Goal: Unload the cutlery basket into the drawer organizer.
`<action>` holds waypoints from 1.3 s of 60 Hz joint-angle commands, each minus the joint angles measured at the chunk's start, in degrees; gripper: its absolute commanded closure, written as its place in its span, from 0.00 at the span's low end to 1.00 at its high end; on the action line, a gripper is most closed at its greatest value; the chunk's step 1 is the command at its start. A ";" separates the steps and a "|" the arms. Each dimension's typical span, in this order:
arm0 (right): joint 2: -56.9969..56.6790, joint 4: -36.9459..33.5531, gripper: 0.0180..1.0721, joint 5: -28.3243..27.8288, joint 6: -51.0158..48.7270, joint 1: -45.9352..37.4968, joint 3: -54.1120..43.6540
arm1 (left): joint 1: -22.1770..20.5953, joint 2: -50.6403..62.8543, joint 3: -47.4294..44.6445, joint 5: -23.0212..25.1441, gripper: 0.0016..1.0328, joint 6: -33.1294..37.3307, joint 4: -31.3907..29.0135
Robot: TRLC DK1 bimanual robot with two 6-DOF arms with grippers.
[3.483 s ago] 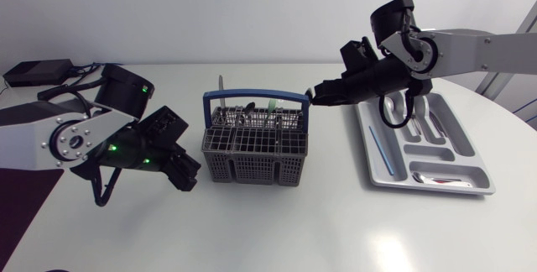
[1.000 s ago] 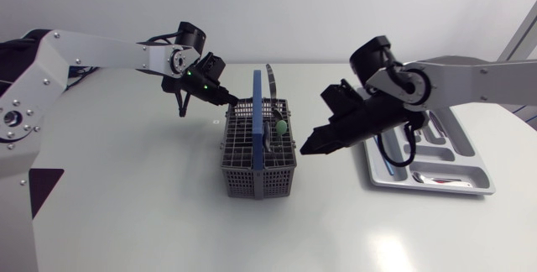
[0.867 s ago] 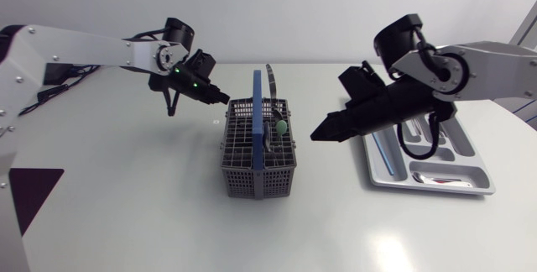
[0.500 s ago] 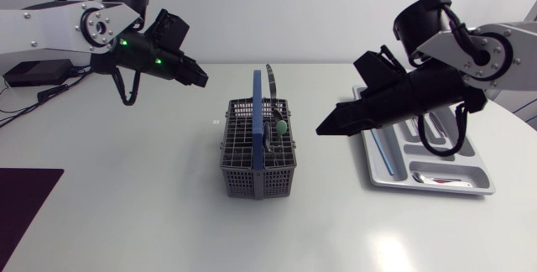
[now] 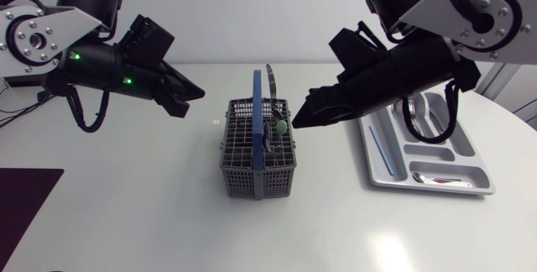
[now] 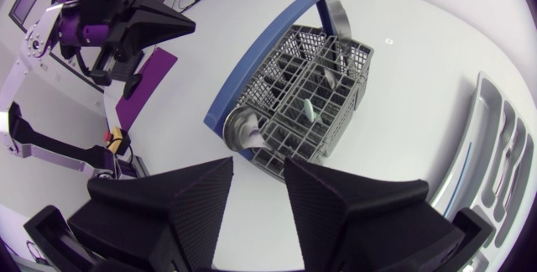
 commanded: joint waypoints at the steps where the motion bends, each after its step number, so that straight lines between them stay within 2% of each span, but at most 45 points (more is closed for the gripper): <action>1: 1.00 -0.92 0.54 0.25 1.55 1.06 1.00 | -1.92 -2.52 -2.19 0.64 0.73 1.80 -1.22; 9: 2.32 -0.92 0.54 0.25 1.55 2.47 1.70 | -4.47 -4.01 -3.68 0.64 0.73 1.62 -2.10; 31: 8.91 -1.18 0.55 1.83 1.90 6.16 6.36 | -5.26 -8.41 -6.93 0.64 0.73 1.53 -2.89; 45: 11.02 -1.18 0.72 2.80 2.25 6.60 7.59 | -5.88 -9.99 -8.16 0.64 0.73 1.71 -3.24; 65: 13.66 -1.01 0.74 3.41 2.52 6.60 9.44 | -7.02 -10.60 -7.99 0.64 0.73 1.53 -3.59; 78: 14.27 -0.13 0.85 3.59 2.43 6.60 9.17 | -7.54 -10.69 -8.34 0.64 0.73 1.44 -3.59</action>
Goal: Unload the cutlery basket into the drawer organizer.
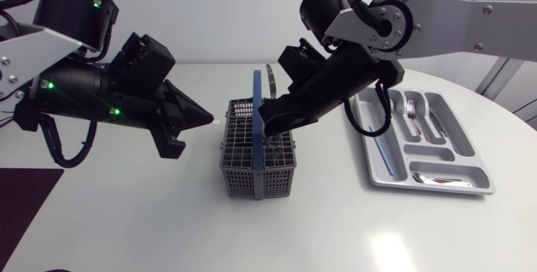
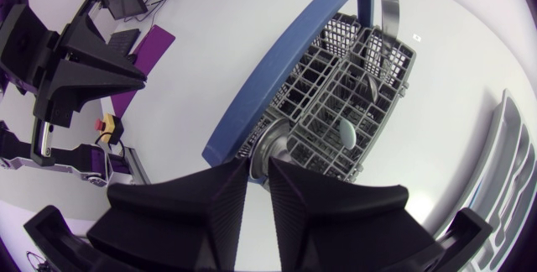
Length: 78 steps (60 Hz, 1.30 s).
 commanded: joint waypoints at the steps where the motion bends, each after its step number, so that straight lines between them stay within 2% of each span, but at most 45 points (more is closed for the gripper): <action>1: 1.20 0.59 0.85 0.64 1.84 0.24 0.72 | -0.62 -0.88 -1.39 0.64 0.73 1.23 -0.34; 17: -1.87 3.58 0.94 0.20 1.49 -1.17 -2.45 | -0.70 -0.96 -1.65 0.64 0.73 1.23 -0.34; 54: -9.61 4.55 0.94 -2.44 -1.50 -2.84 -6.84 | -2.37 -1.05 -2.09 0.64 0.73 0.87 -0.07; 72: -14.44 4.99 0.94 -7.45 -6.07 -3.81 -9.22 | -3.08 -0.79 -2.00 0.55 0.73 0.87 -0.07; 78: -14.70 4.99 0.94 -10.88 -8.88 -4.51 -9.66 | -3.52 -0.70 -2.00 0.55 0.73 0.87 -0.07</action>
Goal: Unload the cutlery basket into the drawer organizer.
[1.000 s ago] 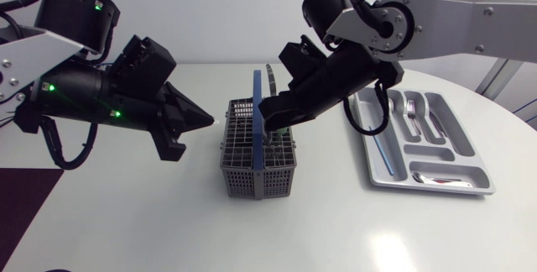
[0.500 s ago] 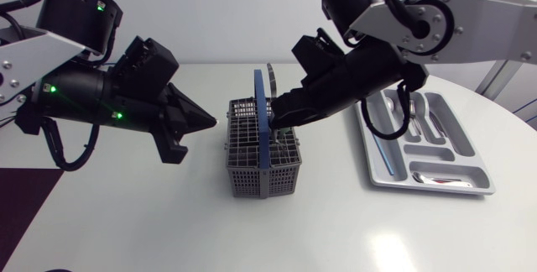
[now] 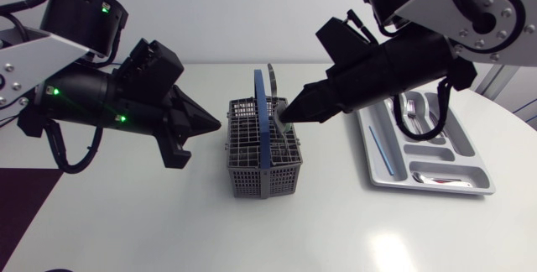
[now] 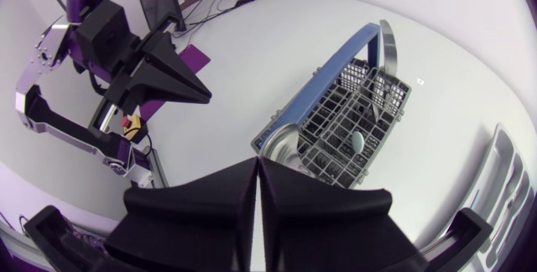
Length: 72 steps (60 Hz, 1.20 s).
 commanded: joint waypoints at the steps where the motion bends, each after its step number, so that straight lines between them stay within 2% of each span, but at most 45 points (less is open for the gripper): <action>1: -1.04 0.25 0.94 -3.10 -3.29 -0.82 -1.66 | -0.72 -0.39 -1.39 0.55 0.73 0.87 -0.07; 9: -1.83 -0.19 0.94 -7.84 -8.04 -1.35 -2.54 | -0.98 -0.13 -1.39 0.47 0.73 0.96 -0.07; 17: -1.83 -1.07 0.94 -9.69 -11.99 -2.31 -2.89 | -0.98 0.31 -1.39 0.38 0.73 1.14 -0.16; 34: 0.98 -10.83 0.94 -16.46 -25.18 -6.44 0.54 | -2.04 1.28 -0.95 0.29 0.73 1.49 -0.42; 72: 5.55 -31.92 0.94 -17.51 -49.96 -9.87 9.51 | -5.47 4.35 -0.43 0.38 0.73 5.97 -2.53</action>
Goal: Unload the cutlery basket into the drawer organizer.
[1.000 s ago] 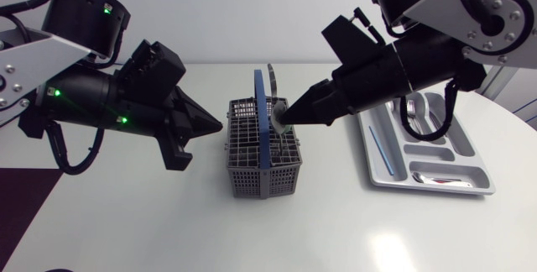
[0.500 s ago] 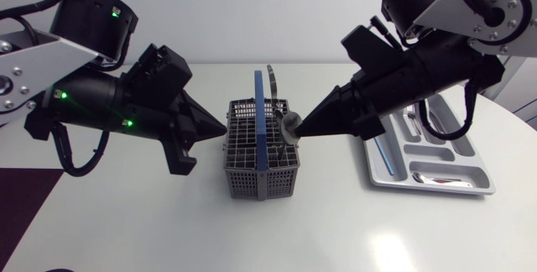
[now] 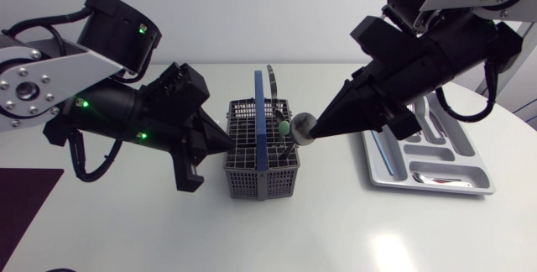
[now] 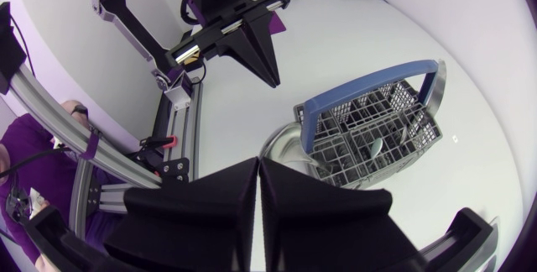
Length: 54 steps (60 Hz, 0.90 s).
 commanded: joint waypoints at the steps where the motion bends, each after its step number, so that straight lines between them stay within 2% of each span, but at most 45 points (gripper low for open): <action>1: 1.26 -3.60 0.94 -0.79 -4.42 -0.25 1.16 | -0.75 1.07 -0.43 0.40 0.73 1.78 -0.57; 10: 1.70 -8.17 0.94 -1.14 -10.22 -0.78 3.35 | -1.98 0.98 -0.60 0.40 0.73 2.13 -0.74; 26: 1.62 -13.88 0.94 -1.14 -14.35 -0.17 8.19 | -3.38 1.07 -0.95 0.40 0.73 2.83 -0.92; 41: 0.74 -17.13 0.94 -1.41 -14.26 0.36 11.88 | -3.65 1.16 -0.51 0.40 0.73 2.83 -0.57; 49: 0.30 -17.40 0.94 -3.34 -10.83 0.01 13.20 | -4.00 1.34 -0.07 0.40 0.72 2.48 0.84; 54: 0.21 -17.13 0.94 -5.54 -7.84 -0.87 13.99 | -4.70 1.25 -0.07 0.40 0.66 2.04 1.81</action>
